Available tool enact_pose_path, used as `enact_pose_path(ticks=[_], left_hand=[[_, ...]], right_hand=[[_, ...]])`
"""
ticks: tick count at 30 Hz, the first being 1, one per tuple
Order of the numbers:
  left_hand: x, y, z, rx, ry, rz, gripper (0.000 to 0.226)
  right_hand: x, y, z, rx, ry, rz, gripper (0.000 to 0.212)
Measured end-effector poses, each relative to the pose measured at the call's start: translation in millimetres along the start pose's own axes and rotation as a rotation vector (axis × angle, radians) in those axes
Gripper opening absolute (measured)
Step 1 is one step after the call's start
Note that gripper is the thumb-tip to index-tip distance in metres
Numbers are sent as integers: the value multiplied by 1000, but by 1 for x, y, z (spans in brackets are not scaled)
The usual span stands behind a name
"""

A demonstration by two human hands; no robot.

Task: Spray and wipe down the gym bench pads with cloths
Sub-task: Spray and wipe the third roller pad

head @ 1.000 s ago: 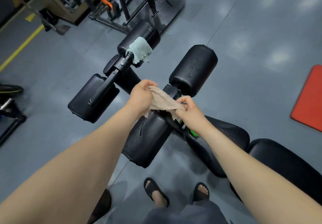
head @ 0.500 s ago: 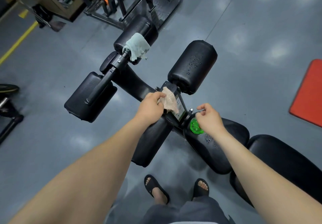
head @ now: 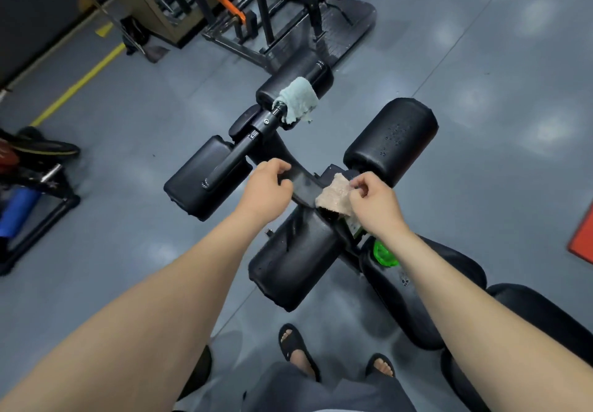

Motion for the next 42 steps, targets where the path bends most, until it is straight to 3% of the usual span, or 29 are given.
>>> enact_pose_path(ticks=[7, 13, 22, 29, 35, 40, 42], left_hand=[[48, -58, -32, -168, -110, -110, 46], [95, -28, -58, 94, -208, -444, 83], [95, -23, -63, 30, -62, -586, 77], [96, -20, -62, 6, -43, -618, 88], [97, -21, -63, 66, -40, -566, 99], [100, -26, -56, 157, -45, -387, 104], [99, -29, -41, 115, -64, -309, 99]], right_hand=[[65, 62, -49, 103, -88, 93, 21], [99, 92, -92, 85, -161, 215, 29], [152, 122, -166, 12, -323, 482, 68], [163, 116, -165, -88, -505, 517, 26], [164, 112, -126, -58, -595, 490, 12], [138, 98, -72, 119, -346, 220, 15], [128, 87, -43, 145, -267, 138, 19]])
Point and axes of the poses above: each hand's wrist, its own z-axis away from the middle knuckle, its own y-axis out of the palm, x = y × z, the point moved 10 cm from there along -z, towards the middle knuckle, and after that the axes turned 14 degrees about -z, right-handed, at the moved point
